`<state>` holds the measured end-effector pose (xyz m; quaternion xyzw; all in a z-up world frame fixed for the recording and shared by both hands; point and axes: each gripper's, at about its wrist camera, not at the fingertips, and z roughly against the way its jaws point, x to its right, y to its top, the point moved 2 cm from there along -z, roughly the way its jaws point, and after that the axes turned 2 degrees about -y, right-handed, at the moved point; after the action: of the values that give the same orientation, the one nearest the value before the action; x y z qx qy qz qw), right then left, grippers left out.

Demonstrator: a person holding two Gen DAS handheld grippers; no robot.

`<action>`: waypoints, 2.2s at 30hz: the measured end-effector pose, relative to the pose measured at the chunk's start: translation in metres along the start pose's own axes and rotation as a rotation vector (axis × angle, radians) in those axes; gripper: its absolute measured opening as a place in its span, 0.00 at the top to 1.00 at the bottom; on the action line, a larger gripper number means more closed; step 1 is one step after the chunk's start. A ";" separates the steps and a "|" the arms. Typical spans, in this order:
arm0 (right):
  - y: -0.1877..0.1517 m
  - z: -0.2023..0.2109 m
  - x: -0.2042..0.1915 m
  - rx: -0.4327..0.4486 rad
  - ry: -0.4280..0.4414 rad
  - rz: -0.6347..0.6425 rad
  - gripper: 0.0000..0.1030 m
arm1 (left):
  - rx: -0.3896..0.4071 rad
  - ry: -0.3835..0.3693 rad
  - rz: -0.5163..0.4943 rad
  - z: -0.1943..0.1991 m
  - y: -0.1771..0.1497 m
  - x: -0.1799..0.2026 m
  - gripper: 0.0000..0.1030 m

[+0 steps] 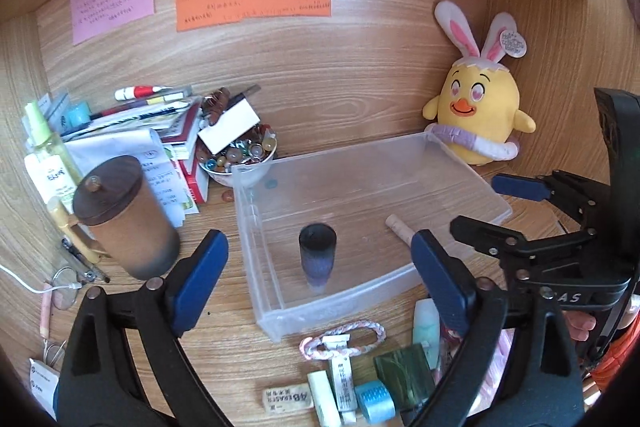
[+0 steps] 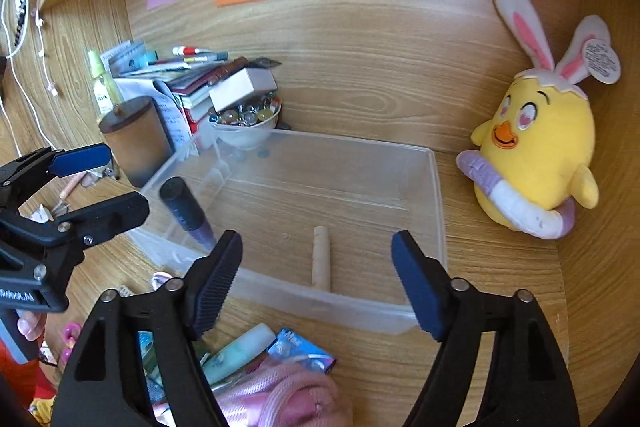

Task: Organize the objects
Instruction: 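Move the right gripper to the bagged pink rope and the left to the pink scissors, then grasp the bagged pink rope with the right gripper while the left grasps the pink scissors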

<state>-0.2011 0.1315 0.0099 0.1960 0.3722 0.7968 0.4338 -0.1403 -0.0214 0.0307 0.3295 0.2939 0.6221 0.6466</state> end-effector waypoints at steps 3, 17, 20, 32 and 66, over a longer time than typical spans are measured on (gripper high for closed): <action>-0.008 0.016 -0.001 0.018 0.010 -0.016 0.19 | 0.019 0.007 -0.001 0.016 -0.007 -0.002 0.04; -0.076 0.028 -0.009 -0.075 0.089 -0.156 0.15 | -0.104 0.021 -0.006 0.029 -0.077 -0.002 0.03; -0.090 0.021 -0.015 -0.113 0.104 -0.172 0.15 | -0.163 0.008 -0.011 0.027 -0.095 -0.004 0.03; -0.110 0.021 0.001 -0.143 -0.025 -0.173 0.15 | -0.257 0.045 -0.064 0.035 -0.150 -0.015 0.02; -0.121 -0.001 0.034 -0.215 -0.180 -0.194 0.13 | -0.292 -0.009 -0.027 0.032 -0.157 -0.042 0.80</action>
<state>-0.1543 0.2011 -0.0830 0.1822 0.2616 0.7655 0.5589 -0.0212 -0.0664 -0.0758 0.2307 0.2018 0.6481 0.6971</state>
